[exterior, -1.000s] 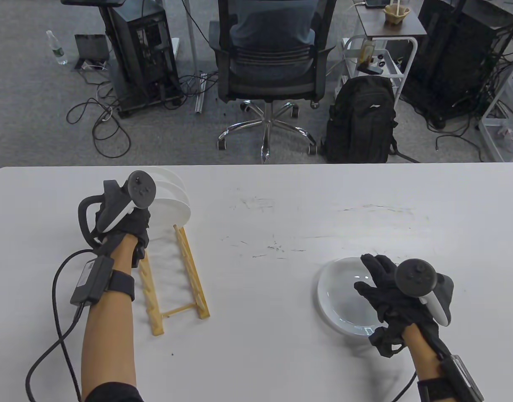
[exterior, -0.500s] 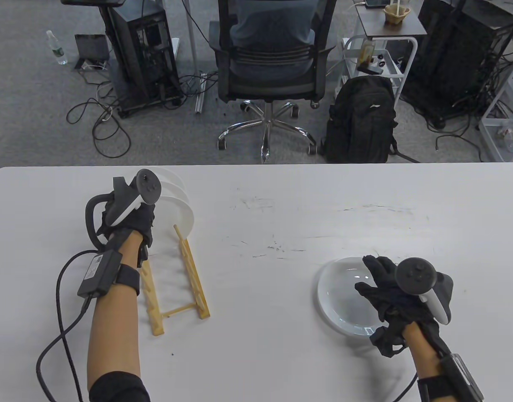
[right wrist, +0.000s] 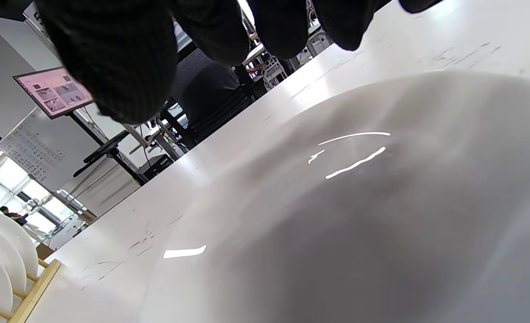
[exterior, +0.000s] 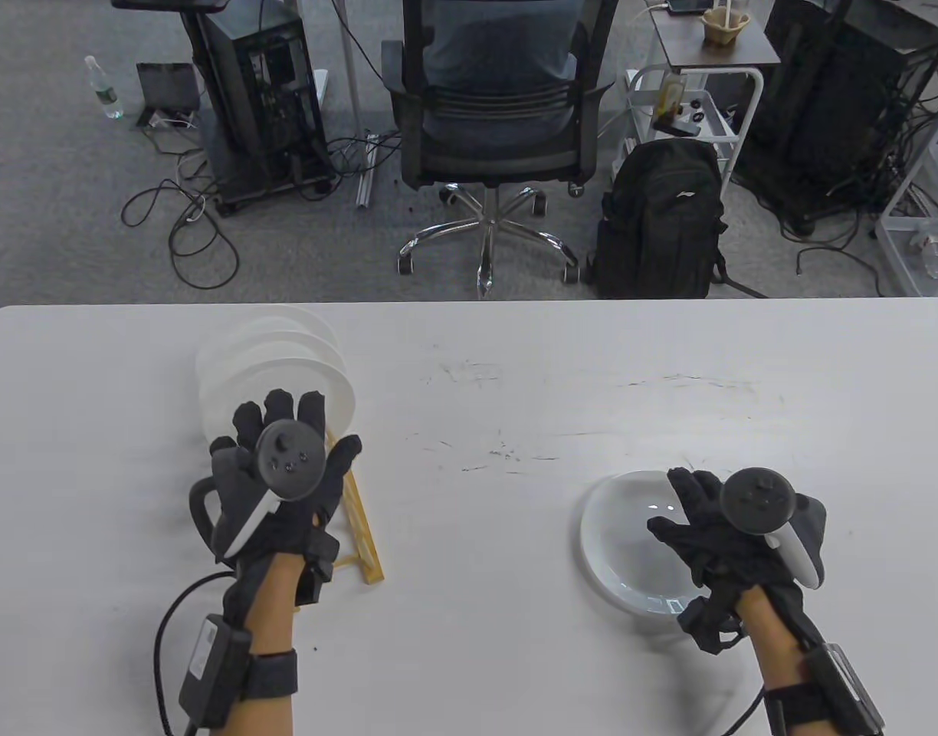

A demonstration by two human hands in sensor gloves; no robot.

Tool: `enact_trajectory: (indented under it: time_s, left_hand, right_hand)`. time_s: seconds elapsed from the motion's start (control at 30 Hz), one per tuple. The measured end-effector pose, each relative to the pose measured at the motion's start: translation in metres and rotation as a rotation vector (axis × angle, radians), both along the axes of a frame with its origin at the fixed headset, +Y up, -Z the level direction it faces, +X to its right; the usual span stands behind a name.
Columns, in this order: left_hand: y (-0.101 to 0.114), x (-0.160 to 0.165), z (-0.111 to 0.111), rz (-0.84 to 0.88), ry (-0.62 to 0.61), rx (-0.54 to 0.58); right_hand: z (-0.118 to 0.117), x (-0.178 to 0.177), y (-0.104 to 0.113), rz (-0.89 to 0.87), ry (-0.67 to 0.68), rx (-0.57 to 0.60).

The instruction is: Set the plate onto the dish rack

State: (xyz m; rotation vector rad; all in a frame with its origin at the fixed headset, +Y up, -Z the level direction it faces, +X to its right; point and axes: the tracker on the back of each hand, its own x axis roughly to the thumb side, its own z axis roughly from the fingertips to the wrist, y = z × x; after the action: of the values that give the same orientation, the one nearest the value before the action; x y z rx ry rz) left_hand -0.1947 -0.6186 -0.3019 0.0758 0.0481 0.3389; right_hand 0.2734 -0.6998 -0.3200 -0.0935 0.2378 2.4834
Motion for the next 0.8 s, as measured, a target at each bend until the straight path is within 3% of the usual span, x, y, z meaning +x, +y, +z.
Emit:
enact_trajectory:
  time_s: [0.2, 0.3, 0.5, 0.57, 0.7, 0.8]
  left_hand:
    - [-0.037, 0.019, 0.014, 0.022, -0.067, 0.096]
    - [-0.048, 0.017, 0.011, -0.015, -0.089, 0.039]
    - [-0.052, 0.013, 0.012, 0.013, -0.096, 0.045]
    - [-0.053, 0.013, 0.012, 0.011, -0.105, 0.033]
    - [-0.054, 0.014, 0.012, 0.022, -0.112, 0.025]
    - [-0.055, 0.015, 0.011, 0.025, -0.121, 0.02]
  right_hand:
    - [-0.003, 0.004, -0.005, 0.096, -0.067, -0.032]
    - [-0.009, 0.01, -0.016, 0.192, -0.115, -0.099]
    - [-0.017, 0.029, -0.044, 0.363, -0.223, -0.341]
    - [-0.019, 0.033, -0.046, 0.419, -0.275, -0.354]
    - [-0.021, 0.047, -0.053, 0.288, -0.292, -0.385]
    - [-0.018, 0.059, -0.049, 0.254, -0.38, -0.296]
